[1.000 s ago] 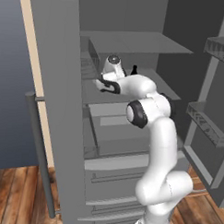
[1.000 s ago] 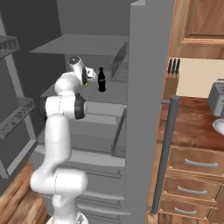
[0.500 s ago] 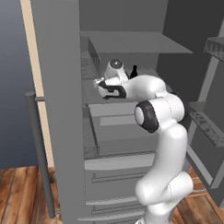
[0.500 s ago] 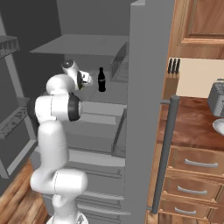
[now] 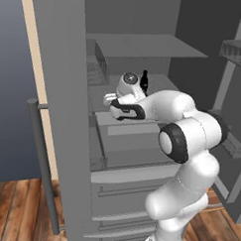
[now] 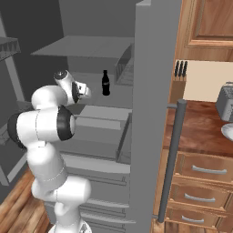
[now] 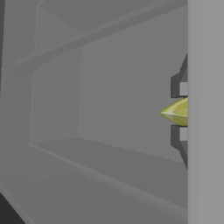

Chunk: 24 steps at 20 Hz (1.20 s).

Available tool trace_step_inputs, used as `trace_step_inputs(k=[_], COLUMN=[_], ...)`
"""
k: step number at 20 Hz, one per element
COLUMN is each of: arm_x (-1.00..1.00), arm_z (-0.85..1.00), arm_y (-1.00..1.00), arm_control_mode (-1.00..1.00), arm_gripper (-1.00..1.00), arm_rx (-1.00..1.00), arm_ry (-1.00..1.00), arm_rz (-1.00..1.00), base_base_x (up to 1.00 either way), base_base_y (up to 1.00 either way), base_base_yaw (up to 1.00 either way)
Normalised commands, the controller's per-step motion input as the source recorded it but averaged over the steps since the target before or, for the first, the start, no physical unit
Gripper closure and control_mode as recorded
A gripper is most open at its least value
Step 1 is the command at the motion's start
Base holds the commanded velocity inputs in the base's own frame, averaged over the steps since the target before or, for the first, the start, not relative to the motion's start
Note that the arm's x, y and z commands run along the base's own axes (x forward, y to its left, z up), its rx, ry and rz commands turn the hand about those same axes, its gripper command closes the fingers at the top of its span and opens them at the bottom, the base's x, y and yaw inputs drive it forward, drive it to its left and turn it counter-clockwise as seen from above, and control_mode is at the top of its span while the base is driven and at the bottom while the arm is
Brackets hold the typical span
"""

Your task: Pick lemon wedge from the fridge and place it on the plate on the counter.

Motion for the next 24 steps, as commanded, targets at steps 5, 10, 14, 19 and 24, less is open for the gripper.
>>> trace_step_inputs(k=[5,10,14,19,24], arm_x=[-1.0,-0.93,-0.93,-0.85,-0.8], arm_z=[0.12,0.37,0.46,0.4,0.19], arm_y=[-0.27,-0.35,-0.38,-0.25,-0.14], arm_control_mode=[-1.0,-1.0,-1.0,-1.0,-1.0], arm_gripper=[1.0,1.0,1.0,1.0,1.0], arm_rx=[0.02,0.04,0.05,0.02,0.0], arm_ry=[0.05,0.14,0.16,0.2,0.1], arm_rz=[0.0,0.0,0.0,0.0,0.0], base_base_x=[0.0,0.0,0.0,0.0,0.0], base_base_y=[0.0,0.0,0.0,0.0,0.0], base_base_yaw=[0.0,0.0,0.0,0.0,0.0])
